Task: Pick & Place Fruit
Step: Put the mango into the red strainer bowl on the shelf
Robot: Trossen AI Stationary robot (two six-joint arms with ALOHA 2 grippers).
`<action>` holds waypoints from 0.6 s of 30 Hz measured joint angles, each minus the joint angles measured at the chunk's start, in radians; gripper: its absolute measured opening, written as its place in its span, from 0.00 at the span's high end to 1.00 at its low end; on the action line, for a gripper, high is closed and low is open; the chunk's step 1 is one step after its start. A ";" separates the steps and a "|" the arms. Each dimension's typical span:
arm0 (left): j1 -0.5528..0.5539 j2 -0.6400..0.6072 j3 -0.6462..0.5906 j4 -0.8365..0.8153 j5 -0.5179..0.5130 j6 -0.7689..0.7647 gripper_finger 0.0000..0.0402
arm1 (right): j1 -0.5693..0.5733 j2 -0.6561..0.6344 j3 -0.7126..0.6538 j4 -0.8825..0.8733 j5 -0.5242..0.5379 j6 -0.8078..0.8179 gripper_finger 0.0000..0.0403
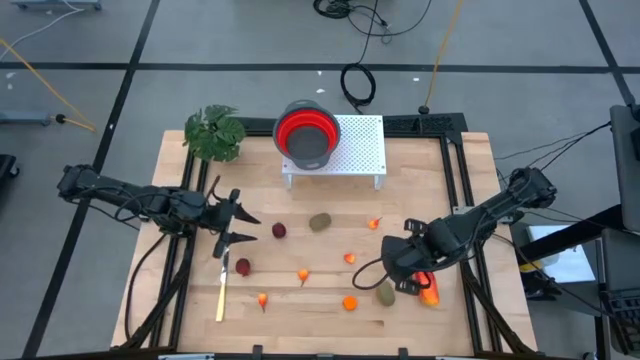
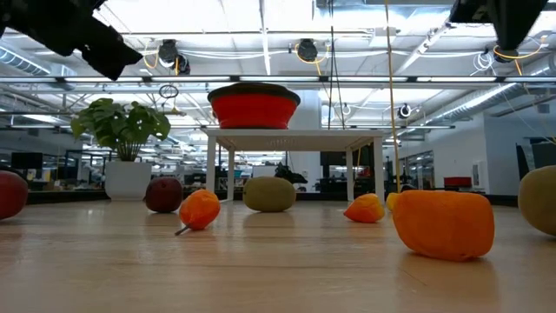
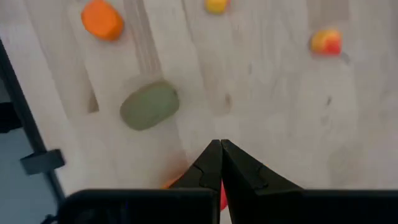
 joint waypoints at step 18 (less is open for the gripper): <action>0.002 -0.224 -0.138 -0.043 -0.010 0.035 0.47 | 0.004 0.017 0.008 -0.148 -0.211 0.514 1.00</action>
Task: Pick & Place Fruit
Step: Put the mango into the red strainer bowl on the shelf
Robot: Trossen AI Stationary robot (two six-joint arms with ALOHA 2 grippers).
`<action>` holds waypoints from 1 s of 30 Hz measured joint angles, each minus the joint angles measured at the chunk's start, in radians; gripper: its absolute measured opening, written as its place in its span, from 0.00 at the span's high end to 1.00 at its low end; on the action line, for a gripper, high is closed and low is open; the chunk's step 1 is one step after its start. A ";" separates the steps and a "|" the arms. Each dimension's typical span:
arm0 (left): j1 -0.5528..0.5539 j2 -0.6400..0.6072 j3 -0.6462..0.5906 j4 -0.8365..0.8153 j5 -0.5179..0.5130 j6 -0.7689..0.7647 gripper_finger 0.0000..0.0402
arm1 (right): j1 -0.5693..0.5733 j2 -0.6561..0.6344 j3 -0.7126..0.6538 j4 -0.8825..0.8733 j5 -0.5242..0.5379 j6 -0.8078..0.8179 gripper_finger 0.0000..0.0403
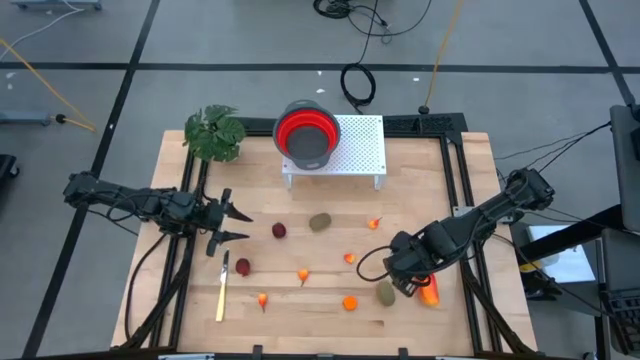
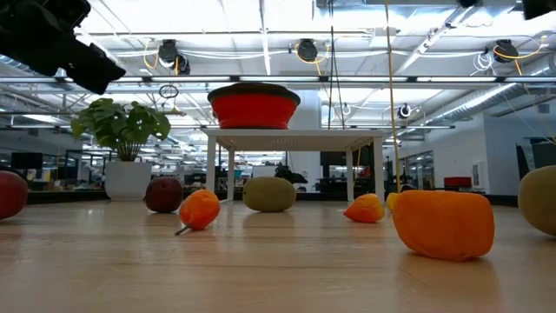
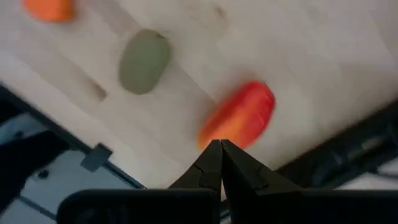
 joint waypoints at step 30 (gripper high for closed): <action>0.000 -0.028 -0.044 0.001 0.000 -0.003 0.47 | 0.000 0.000 -0.001 0.002 -0.045 0.178 1.00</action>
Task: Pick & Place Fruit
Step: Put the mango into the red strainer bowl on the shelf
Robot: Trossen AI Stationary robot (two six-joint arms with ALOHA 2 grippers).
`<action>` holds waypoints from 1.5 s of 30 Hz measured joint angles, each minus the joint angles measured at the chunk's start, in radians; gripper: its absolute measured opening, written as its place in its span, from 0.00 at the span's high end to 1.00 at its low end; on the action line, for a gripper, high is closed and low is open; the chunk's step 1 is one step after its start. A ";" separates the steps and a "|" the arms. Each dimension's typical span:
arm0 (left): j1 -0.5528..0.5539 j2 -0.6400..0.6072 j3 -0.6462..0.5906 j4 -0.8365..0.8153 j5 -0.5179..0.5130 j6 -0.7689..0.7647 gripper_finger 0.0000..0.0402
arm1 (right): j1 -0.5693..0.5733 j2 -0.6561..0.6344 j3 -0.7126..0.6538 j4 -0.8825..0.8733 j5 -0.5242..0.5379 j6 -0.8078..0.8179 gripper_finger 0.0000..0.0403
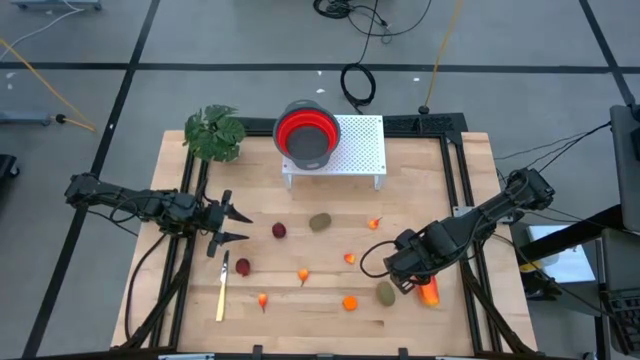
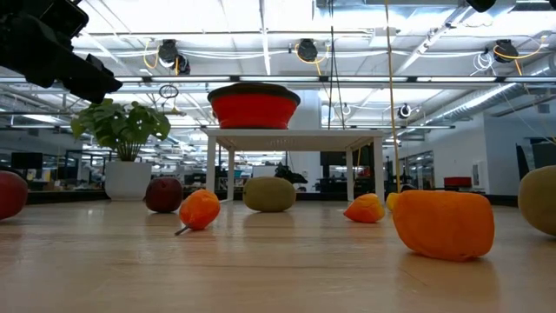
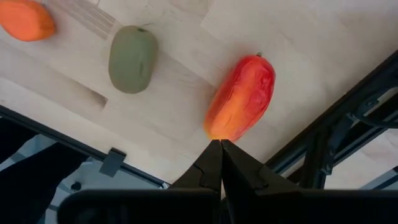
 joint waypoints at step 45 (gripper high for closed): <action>0.000 0.001 0.000 0.000 -0.123 -0.024 0.47 | 0.000 0.000 -0.045 0.045 0.015 0.056 1.00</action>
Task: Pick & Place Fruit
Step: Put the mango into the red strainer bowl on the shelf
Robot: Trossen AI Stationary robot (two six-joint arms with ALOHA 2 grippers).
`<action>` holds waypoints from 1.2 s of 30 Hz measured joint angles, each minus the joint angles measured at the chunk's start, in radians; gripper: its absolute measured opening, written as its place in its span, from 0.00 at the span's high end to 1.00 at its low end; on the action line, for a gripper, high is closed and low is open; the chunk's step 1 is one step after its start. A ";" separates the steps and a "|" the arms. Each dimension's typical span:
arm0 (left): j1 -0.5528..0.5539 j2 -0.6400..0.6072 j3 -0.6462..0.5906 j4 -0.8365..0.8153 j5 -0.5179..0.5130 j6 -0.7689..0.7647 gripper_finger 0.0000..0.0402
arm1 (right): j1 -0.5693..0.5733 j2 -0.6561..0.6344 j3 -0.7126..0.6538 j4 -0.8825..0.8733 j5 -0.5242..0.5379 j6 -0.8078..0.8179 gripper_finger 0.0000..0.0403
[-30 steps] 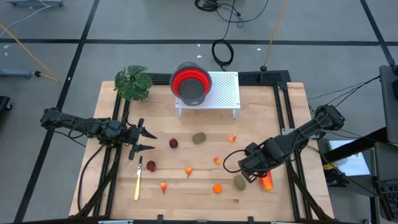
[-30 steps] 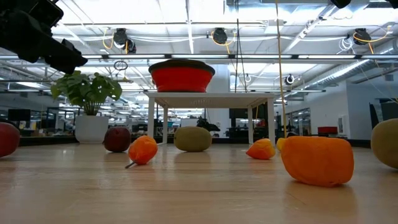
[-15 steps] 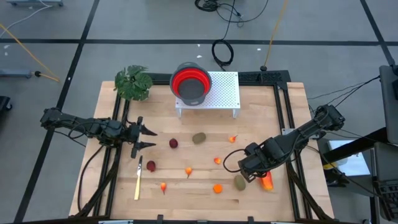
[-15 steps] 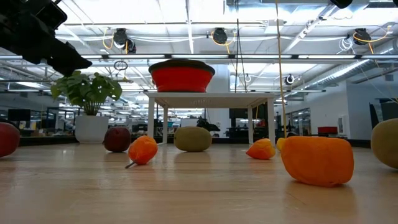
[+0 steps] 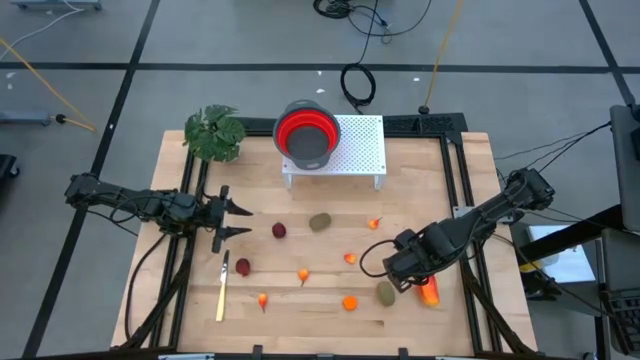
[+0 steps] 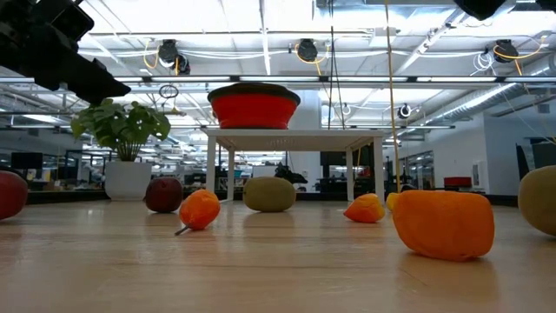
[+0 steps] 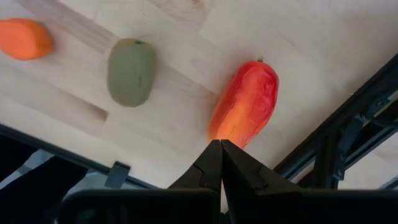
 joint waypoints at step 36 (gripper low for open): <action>0.000 0.000 0.001 -0.065 0.000 0.095 0.99 | 0.019 0.000 -0.023 0.005 -0.004 0.109 0.54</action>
